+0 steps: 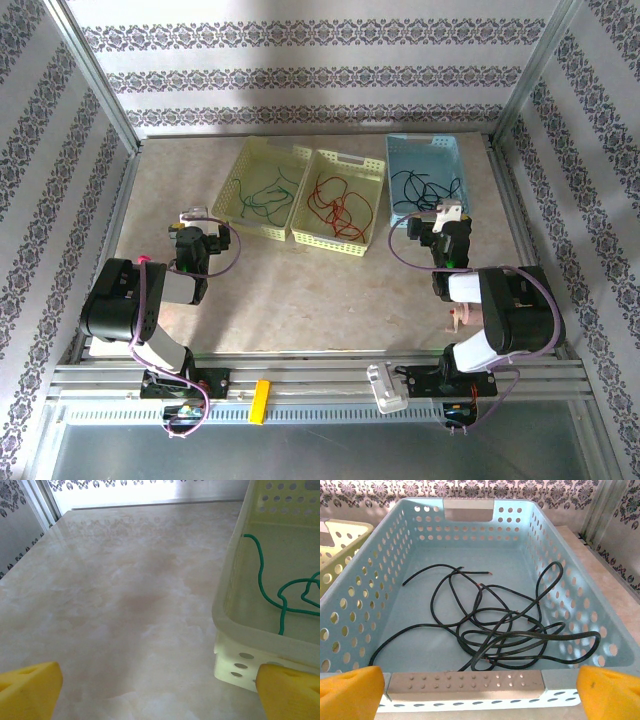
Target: Untangle the cables
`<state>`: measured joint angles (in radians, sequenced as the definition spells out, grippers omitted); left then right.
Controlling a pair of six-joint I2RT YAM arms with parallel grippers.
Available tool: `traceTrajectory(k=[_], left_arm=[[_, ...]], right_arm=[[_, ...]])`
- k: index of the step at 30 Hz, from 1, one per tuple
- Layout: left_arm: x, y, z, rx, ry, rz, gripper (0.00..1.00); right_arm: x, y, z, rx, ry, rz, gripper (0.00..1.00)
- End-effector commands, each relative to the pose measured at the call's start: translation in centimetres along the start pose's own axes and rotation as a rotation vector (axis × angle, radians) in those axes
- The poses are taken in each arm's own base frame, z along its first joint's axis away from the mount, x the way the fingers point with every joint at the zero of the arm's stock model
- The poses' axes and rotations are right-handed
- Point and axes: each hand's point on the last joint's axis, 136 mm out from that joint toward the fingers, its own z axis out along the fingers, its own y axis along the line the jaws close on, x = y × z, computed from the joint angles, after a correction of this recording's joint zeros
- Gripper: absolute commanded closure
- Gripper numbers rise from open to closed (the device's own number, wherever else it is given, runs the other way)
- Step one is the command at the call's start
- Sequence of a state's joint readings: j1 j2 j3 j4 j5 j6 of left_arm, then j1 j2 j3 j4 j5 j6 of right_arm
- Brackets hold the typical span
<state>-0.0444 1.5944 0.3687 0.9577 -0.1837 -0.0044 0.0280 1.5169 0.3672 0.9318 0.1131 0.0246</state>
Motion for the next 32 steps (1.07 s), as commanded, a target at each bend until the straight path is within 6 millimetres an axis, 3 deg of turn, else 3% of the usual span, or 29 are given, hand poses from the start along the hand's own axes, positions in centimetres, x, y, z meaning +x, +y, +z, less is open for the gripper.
traceTrajectory(k=[1,32], left_arm=[[-0.85,0.23,0.08,0.001,-0.034,-0.029,0.01],[-0.89,0.23,0.08,0.001,-0.036,-0.027,0.01]], right_arm=[[-0.34,0.06,0.14,-0.014,-0.012,0.022,0.02],[-0.27,0.26,0.20,-0.033,-0.006,0.022,0.02]])
